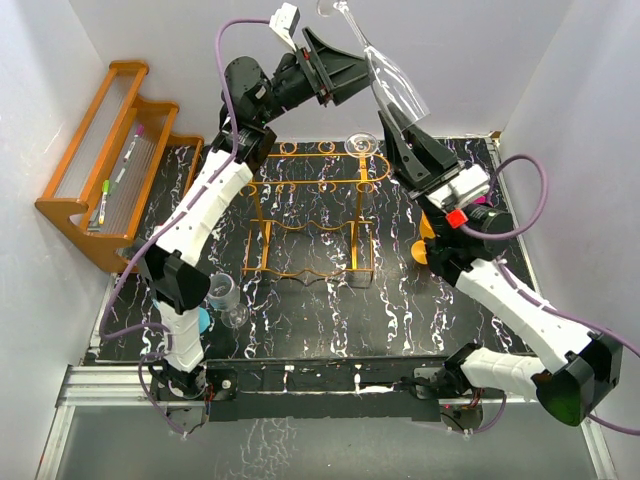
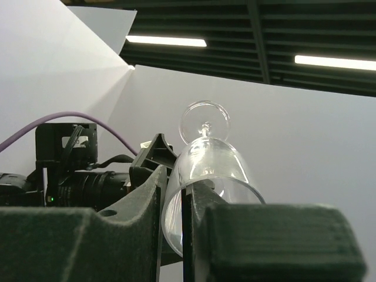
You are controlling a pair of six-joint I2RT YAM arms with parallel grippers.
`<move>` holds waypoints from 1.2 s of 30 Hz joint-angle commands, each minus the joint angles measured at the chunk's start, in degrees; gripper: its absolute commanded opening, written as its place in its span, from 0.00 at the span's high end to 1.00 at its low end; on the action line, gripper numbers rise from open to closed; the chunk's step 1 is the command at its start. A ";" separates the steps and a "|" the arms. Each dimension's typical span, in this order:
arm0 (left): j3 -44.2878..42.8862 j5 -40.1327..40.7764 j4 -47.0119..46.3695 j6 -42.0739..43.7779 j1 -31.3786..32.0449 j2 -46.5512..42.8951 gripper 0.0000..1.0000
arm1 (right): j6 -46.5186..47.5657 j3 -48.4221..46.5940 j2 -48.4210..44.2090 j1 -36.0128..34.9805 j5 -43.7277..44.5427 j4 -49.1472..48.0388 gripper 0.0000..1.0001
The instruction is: Place the wine glass upside down on the wine glass rack
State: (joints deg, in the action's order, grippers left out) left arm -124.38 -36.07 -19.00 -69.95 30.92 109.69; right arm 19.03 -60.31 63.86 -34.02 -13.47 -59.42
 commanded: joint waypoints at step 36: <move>-4.05 -3.33 -6.50 -12.83 -5.25 -4.57 0.52 | 34.72 3.42 11.51 -15.81 22.64 -23.31 0.92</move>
State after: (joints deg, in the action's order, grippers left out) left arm -129.38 -37.71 -22.76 -80.55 27.20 110.54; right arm 52.10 -55.55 76.03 -49.76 7.84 -78.19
